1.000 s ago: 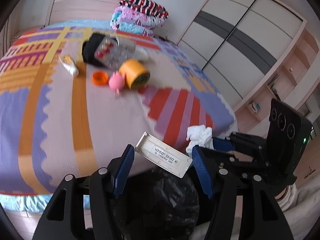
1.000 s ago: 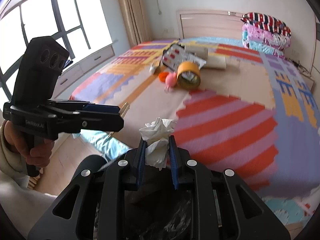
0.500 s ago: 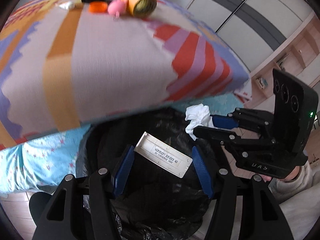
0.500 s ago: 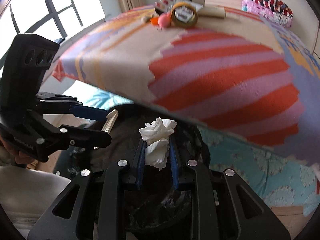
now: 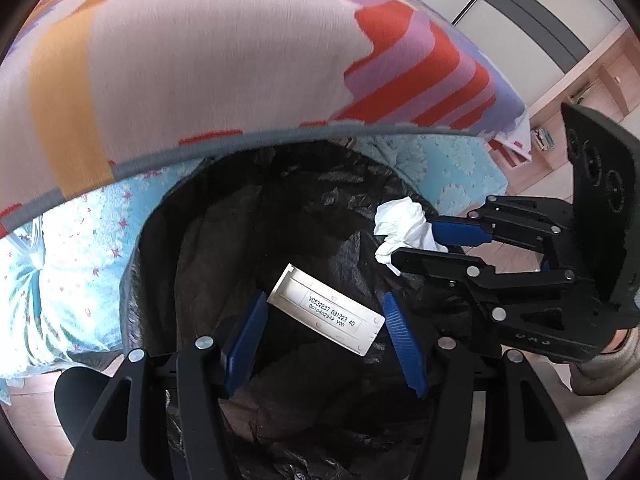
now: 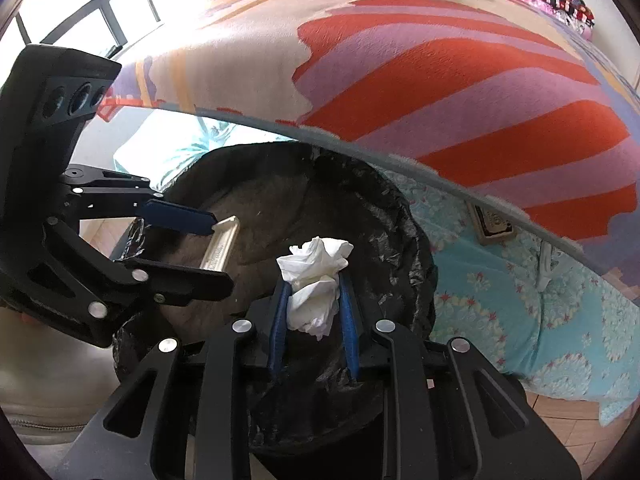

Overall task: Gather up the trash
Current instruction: 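Open the right tool to drop the tissue while the left tool drops the paper strip, then move both tools back toward the items on the bed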

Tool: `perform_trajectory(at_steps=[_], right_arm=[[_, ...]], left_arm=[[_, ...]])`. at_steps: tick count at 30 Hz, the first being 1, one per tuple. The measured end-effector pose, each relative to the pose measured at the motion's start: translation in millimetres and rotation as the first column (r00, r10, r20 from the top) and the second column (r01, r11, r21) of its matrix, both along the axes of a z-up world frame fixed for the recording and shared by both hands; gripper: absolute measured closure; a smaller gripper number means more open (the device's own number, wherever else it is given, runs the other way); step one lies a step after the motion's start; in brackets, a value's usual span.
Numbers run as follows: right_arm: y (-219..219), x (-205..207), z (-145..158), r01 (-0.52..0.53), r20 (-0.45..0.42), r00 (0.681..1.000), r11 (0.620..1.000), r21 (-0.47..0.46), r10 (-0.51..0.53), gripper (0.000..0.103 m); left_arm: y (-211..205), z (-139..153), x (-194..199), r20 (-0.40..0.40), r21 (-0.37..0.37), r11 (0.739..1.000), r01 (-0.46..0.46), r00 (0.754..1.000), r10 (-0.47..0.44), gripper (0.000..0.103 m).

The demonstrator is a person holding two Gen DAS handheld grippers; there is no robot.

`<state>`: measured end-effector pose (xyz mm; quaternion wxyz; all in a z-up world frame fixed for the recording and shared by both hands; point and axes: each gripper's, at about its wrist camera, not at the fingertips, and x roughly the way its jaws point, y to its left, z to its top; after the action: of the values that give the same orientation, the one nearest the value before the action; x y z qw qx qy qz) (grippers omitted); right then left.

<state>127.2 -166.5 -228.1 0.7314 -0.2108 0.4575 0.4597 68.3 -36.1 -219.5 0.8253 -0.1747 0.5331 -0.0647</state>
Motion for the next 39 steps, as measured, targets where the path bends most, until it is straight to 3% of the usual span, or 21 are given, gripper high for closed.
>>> perform_trajectory(at_steps=[4,5,23,39], right_arm=[[0.7,-2.1,1.9,-0.014,0.007,1.000,1.000,0.012,0.014,0.053],[0.1,-2.7,3.2,-0.012,0.012,1.000,1.000,0.014,0.012,0.052],[-10.8,-0.1,27.7,0.022,0.029,0.999,0.998,0.055,-0.023,0.051],[-9.8,7.5,72.7,0.028,0.074,0.996,0.989,0.143,-0.039,0.051]], left_arm=[[-0.7,-2.4,1.1,-0.023,0.008,1.000,0.009,1.000,-0.009,0.043],[-2.3,-2.2,1.2,-0.025,0.010,1.000,0.010,1.000,-0.009,0.037],[6.0,26.9,-4.1,0.051,0.032,0.999,-0.008,0.999,0.006,0.034],[30.7,82.4,-4.7,0.197,0.090,0.994,-0.070,0.979,0.051,0.034]])
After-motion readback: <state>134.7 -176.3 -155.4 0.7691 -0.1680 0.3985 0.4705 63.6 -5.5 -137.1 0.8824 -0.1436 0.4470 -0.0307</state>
